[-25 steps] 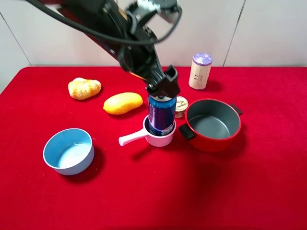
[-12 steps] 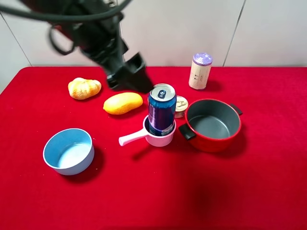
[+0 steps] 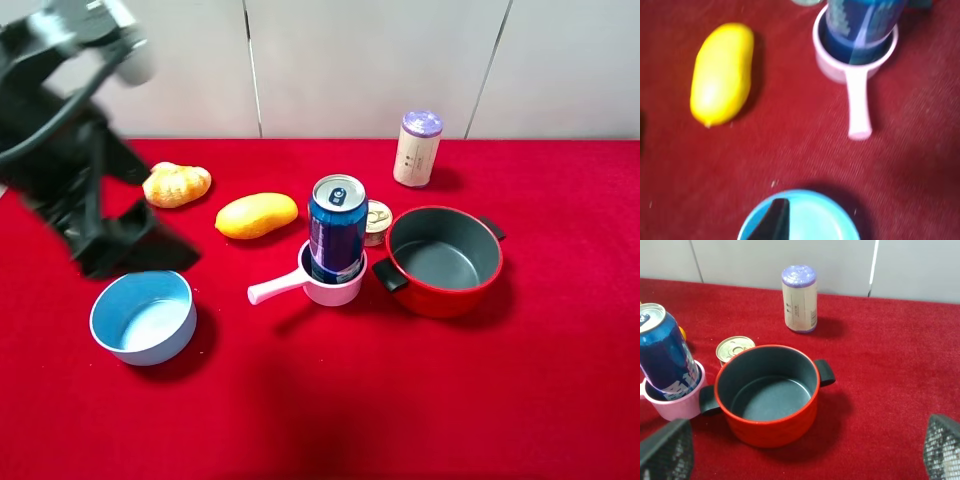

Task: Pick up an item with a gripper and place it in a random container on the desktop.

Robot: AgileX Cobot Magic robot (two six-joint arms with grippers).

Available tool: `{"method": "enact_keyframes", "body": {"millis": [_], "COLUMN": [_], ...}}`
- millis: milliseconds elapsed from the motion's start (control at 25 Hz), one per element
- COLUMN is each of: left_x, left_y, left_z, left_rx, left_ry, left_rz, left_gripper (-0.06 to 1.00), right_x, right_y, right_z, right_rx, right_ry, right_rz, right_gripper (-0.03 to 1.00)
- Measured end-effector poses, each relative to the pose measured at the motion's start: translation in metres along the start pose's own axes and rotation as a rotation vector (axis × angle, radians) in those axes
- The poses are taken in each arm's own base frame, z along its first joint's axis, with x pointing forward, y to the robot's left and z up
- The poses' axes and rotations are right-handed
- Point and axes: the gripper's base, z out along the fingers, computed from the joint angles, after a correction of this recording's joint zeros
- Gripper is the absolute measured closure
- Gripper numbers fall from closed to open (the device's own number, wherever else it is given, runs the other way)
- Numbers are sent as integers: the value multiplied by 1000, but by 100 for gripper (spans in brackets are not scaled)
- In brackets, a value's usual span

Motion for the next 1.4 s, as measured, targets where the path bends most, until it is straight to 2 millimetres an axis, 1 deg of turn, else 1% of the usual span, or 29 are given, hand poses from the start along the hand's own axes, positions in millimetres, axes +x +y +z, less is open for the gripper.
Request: {"method": "enact_keyframes", "body": {"millis": [200,320,480,600,760,960,1120,1400], "left_x": [39,62,92,108,122,140,148,159], "left_y": [1,-3,-14,-25,-40,-56,-63,-78], "left_z": [-16,-26,-43,-54,-70,-81,-88,-98], "left_rx": [-61,-109,-176,-216,-243,-264,-321,-397], "left_ry": [-22,-50,-116,-176,-256,-267,-316,-418], "left_rz": [-75,-116,-151,-167,-194,-252,-273,-252], "left_gripper": [-5,-5,-5,-5,-5,-5,-5,-5], "right_x": [0,0,0,0,0,0,0,0], "right_y": [0,0,0,0,0,0,0,0], "right_z": [0,0,0,0,0,0,0,0], "right_rx": [0,0,0,0,0,0,0,0], "right_ry": [0,0,0,0,0,0,0,0], "right_rz": [0,0,0,0,0,0,0,0], "right_gripper": [27,27,27,27,27,27,27,27]}}
